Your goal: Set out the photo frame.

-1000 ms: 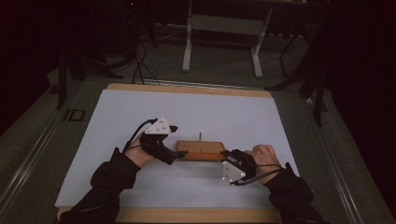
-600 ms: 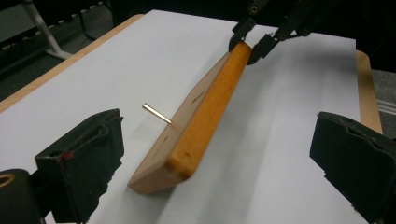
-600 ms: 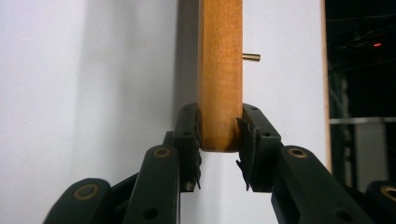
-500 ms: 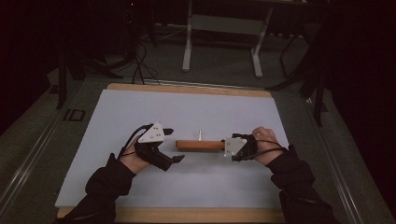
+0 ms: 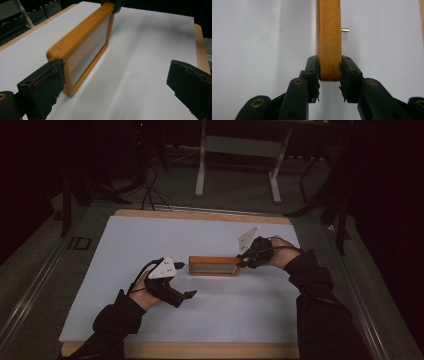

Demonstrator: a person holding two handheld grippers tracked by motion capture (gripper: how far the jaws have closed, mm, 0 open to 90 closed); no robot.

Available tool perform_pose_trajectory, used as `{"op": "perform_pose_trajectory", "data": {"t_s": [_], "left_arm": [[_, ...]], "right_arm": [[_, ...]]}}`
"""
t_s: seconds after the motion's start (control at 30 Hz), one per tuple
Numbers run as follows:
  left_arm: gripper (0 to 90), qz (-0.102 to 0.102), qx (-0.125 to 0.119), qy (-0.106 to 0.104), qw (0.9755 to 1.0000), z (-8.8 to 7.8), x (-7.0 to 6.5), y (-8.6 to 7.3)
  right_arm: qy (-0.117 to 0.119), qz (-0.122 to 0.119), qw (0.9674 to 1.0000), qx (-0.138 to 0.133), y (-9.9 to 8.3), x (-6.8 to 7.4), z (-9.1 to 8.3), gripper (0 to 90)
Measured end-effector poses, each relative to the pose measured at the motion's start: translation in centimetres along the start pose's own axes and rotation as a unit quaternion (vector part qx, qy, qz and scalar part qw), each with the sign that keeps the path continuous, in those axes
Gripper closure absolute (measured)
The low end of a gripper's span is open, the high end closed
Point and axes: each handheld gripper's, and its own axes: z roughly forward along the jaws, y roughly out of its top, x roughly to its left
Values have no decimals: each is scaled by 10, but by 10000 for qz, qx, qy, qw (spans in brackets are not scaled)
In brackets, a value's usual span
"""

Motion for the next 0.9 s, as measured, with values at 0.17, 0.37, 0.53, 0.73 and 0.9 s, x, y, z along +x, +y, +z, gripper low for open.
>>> {"op": "perform_pose_trajectory", "data": {"t_s": [0.17,0.37,0.53,0.73,0.9], "left_arm": [[26,-73,-61,40,9999,-1,3,-5],[26,-181,-142,13,9997,1,4,-11],[26,-206,-161,6,9997,3,5,-14],[26,-207,-162,4,9997,4,5,-17],[26,-219,-162,15,9996,4,6,-18]], "right_arm": [[228,123,9996,77,2,-17,2,695],[586,398,9974,121,2,-38,6,691],[790,632,9949,52,-1,-52,8,686],[895,866,9922,-20,-4,-62,11,678],[919,992,9908,-32,-5,-68,13,671]]}}
